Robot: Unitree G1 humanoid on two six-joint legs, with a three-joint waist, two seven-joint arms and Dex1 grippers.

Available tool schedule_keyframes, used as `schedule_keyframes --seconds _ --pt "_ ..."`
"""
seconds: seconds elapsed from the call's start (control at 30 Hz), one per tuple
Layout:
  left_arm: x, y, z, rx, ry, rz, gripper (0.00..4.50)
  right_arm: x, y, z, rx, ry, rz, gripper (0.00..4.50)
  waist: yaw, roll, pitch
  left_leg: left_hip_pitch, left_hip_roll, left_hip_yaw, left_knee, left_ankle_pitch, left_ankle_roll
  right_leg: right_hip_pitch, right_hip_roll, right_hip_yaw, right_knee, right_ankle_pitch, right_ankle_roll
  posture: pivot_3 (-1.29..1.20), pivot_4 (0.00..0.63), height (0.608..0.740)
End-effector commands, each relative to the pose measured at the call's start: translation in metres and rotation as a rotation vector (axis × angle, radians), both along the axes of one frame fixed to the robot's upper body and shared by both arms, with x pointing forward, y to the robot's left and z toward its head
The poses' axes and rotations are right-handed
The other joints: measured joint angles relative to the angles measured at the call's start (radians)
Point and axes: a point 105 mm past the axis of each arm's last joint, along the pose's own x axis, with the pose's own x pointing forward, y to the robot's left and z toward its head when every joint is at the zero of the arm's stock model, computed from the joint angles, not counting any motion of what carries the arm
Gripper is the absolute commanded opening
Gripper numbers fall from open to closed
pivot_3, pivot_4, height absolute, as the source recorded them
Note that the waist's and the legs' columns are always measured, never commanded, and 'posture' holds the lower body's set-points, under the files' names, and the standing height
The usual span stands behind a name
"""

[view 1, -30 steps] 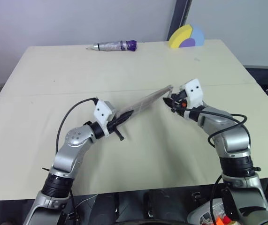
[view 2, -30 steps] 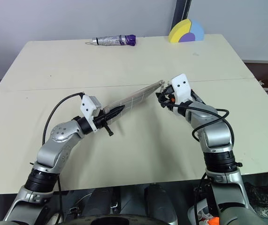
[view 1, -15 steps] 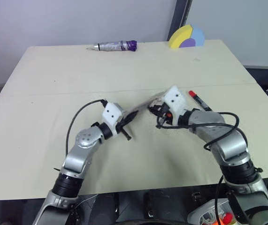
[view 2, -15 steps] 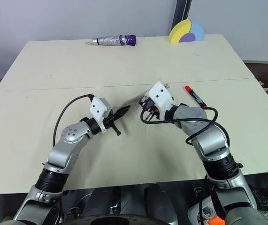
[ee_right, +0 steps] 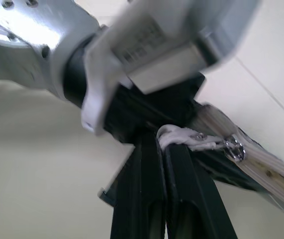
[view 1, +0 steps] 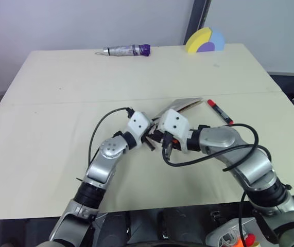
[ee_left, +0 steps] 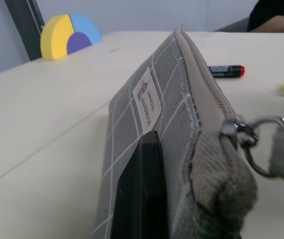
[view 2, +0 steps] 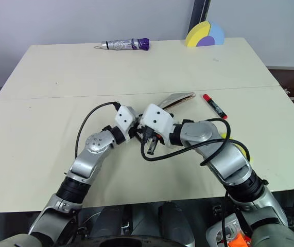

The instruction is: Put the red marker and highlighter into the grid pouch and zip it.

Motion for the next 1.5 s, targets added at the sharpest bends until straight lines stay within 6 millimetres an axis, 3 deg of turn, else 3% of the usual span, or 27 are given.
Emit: schedule_keyframes --seconds 0.03,0.07,0.17,0.3,0.5,0.6,0.83,1.0,1.07,1.17,1.2,1.5 --pt "0.006 -0.002 0.008 -0.022 -0.033 0.032 0.00 -0.011 0.009 0.014 0.020 -0.040 0.075 0.03 0.000 0.000 0.000 0.000 0.000 0.000 0.000 0.000 0.000 0.000 0.000 0.000 0.000 0.000 0.000 0.00 0.150 0.740" --pt "0.007 -0.001 0.009 -0.026 -0.035 0.038 0.00 -0.009 0.005 0.016 0.026 -0.039 0.057 0.03 0.000 0.000 0.000 0.000 0.000 0.000 0.000 0.000 0.000 0.000 0.000 0.000 0.000 0.000 0.000 0.00 0.150 0.740" --pt "0.009 0.004 0.011 -0.029 -0.044 0.053 0.00 0.002 -0.021 0.021 0.022 -0.041 -0.040 0.91 0.001 0.000 0.000 0.000 0.000 0.000 0.000 0.000 0.000 0.000 0.000 0.000 0.000 0.000 0.000 0.00 0.150 0.740" --pt "0.009 0.016 0.015 0.005 -0.084 0.058 0.00 0.024 -0.088 0.027 0.004 -0.055 -0.309 2.94 0.003 -0.001 0.000 0.000 -0.001 0.000 0.000 0.000 0.000 0.001 -0.001 0.000 -0.001 0.000 0.000 0.00 0.150 0.740" --pt "0.003 0.027 0.014 0.090 -0.138 0.012 0.00 0.008 -0.166 0.010 -0.041 0.051 -0.535 2.94 0.001 0.000 0.000 0.000 0.000 0.000 -0.002 0.000 0.000 0.000 0.000 0.000 -0.002 0.000 0.000 0.00 0.150 0.740" --pt "-0.002 0.027 0.009 0.122 -0.139 -0.045 0.00 -0.015 -0.209 -0.013 -0.075 0.159 -0.672 2.94 0.002 -0.001 0.000 0.000 0.000 0.000 -0.002 0.000 0.000 0.001 0.000 0.000 -0.002 0.000 0.000 0.00 0.150 0.740" --pt "-0.006 0.020 0.004 0.131 -0.133 -0.105 0.00 -0.040 -0.256 -0.044 -0.097 0.253 -0.870 2.94 -0.001 -0.001 0.000 0.003 0.000 0.000 -0.001 0.000 0.000 0.004 0.000 0.000 -0.002 0.000 0.001 0.00 0.150 0.740" --pt "-0.007 0.015 0.003 0.127 -0.133 -0.119 0.00 -0.044 -0.262 -0.059 -0.054 0.304 -0.915 2.94 0.001 -0.001 0.000 0.003 0.000 0.000 -0.001 0.000 0.000 0.004 0.001 0.000 -0.002 0.000 0.001 0.00 0.150 0.740" --pt "-0.008 0.015 0.003 0.125 -0.131 -0.121 0.00 -0.044 -0.261 -0.062 -0.035 0.317 -0.918 2.40 0.000 -0.001 0.000 0.003 0.000 0.000 -0.001 0.000 0.000 0.004 0.001 0.000 -0.002 0.000 0.001 0.00 0.150 0.740" --pt "-0.008 0.016 0.002 0.123 -0.128 -0.119 0.00 -0.043 -0.254 -0.059 -0.024 0.314 -0.887 1.00 0.001 -0.001 0.000 0.003 -0.001 0.000 -0.001 0.000 0.000 0.004 0.001 0.000 -0.002 0.000 0.001 0.00 0.150 0.740" --pt "-0.008 0.016 0.002 0.122 -0.128 -0.119 0.00 -0.041 -0.252 -0.056 -0.024 0.303 -0.875 0.81 0.001 -0.001 0.000 0.003 -0.001 0.000 -0.001 0.000 0.000 0.004 0.001 0.000 -0.002 0.000 0.001 0.00 0.150 0.740" --pt "-0.011 0.015 0.002 0.123 -0.134 -0.136 0.00 -0.024 -0.196 0.010 -0.058 0.076 -0.567 0.82 0.000 -0.001 0.000 0.003 0.000 -0.001 -0.001 0.000 0.000 0.004 0.002 0.000 -0.002 0.000 0.001 0.00 0.150 0.740"
